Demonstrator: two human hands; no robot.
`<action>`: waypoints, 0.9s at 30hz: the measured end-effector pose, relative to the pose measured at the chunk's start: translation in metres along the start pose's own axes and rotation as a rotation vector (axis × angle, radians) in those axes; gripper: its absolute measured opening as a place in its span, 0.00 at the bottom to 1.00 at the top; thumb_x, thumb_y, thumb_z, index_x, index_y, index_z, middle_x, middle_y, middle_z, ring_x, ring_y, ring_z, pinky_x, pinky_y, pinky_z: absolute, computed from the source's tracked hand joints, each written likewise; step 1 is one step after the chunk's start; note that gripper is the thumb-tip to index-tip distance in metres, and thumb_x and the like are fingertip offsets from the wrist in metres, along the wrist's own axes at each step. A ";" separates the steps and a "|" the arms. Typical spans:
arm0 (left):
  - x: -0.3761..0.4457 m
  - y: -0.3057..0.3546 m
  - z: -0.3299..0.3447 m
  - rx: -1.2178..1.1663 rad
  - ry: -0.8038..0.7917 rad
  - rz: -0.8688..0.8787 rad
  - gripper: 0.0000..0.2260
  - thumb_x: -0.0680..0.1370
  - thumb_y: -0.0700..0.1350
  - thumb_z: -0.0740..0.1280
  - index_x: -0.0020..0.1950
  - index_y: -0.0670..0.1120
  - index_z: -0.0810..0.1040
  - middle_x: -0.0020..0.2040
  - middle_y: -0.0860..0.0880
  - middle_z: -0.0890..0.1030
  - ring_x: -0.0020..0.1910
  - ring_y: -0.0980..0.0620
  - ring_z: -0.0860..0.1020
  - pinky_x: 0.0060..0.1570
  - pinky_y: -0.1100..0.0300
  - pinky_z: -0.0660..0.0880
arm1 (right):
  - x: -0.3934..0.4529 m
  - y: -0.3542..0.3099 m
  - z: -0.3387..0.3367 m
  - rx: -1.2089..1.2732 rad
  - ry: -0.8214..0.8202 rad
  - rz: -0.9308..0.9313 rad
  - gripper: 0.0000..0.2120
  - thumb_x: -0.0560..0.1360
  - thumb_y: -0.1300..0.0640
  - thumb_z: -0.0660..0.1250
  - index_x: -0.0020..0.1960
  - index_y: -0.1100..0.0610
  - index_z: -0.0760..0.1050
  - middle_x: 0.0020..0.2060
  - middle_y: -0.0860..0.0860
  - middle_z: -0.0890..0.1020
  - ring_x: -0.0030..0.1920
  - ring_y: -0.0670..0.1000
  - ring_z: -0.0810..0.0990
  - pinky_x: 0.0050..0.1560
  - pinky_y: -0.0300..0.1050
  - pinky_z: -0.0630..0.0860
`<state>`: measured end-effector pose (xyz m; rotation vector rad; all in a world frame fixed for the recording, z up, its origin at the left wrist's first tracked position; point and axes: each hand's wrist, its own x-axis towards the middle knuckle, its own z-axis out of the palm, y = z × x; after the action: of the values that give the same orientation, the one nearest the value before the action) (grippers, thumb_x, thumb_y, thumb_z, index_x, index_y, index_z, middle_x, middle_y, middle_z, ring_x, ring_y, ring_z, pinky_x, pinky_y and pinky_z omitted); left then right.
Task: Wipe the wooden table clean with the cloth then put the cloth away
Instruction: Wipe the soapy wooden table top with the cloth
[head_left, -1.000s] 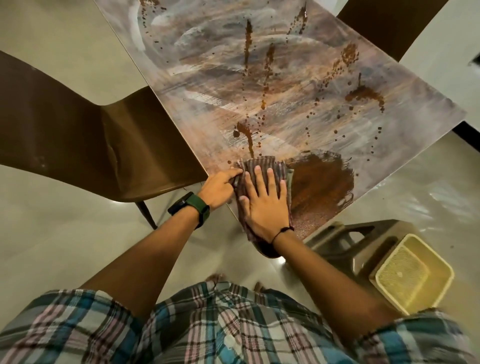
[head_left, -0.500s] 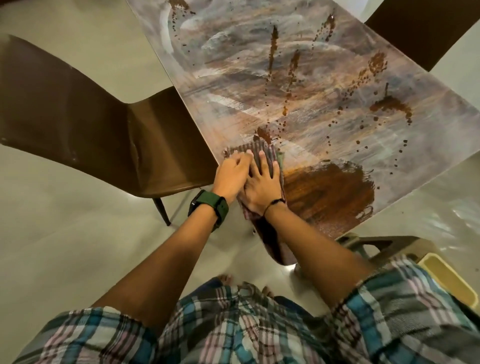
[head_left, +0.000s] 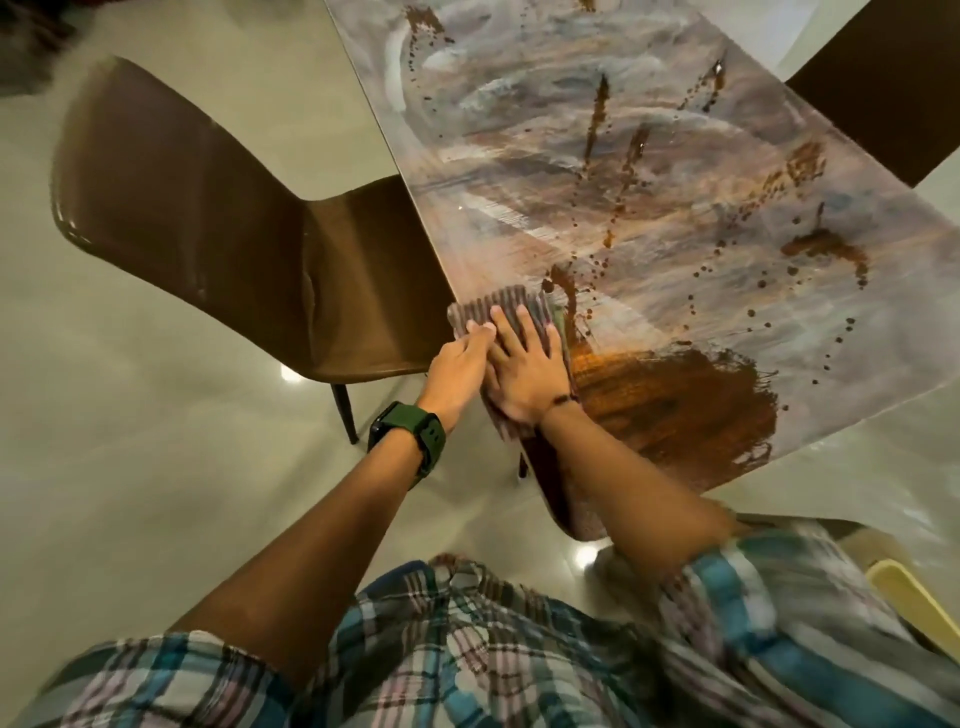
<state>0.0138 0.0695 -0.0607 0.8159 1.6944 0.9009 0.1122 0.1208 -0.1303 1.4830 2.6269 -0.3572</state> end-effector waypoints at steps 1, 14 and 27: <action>-0.002 -0.003 -0.001 -0.015 0.012 0.018 0.19 0.79 0.53 0.56 0.56 0.41 0.78 0.58 0.46 0.78 0.56 0.48 0.74 0.58 0.52 0.69 | 0.019 -0.001 -0.005 -0.003 -0.027 0.013 0.26 0.81 0.43 0.45 0.77 0.43 0.42 0.77 0.49 0.43 0.76 0.57 0.39 0.72 0.61 0.39; 0.008 -0.018 0.006 0.096 -0.088 0.125 0.19 0.82 0.49 0.53 0.71 0.44 0.65 0.72 0.49 0.66 0.71 0.53 0.62 0.68 0.62 0.56 | -0.101 0.028 0.022 -0.020 0.085 -0.049 0.26 0.78 0.44 0.47 0.75 0.46 0.59 0.75 0.51 0.61 0.75 0.58 0.56 0.70 0.62 0.51; 0.096 0.002 -0.010 0.246 0.026 0.331 0.20 0.82 0.45 0.54 0.73 0.43 0.59 0.75 0.47 0.58 0.74 0.53 0.54 0.72 0.61 0.51 | 0.058 0.006 -0.014 -0.017 0.005 0.006 0.29 0.78 0.42 0.40 0.77 0.48 0.49 0.77 0.51 0.49 0.76 0.57 0.44 0.72 0.64 0.47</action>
<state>-0.0212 0.1500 -0.1000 1.2834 1.7435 0.9355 0.0878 0.1757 -0.1292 1.4890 2.6223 -0.3305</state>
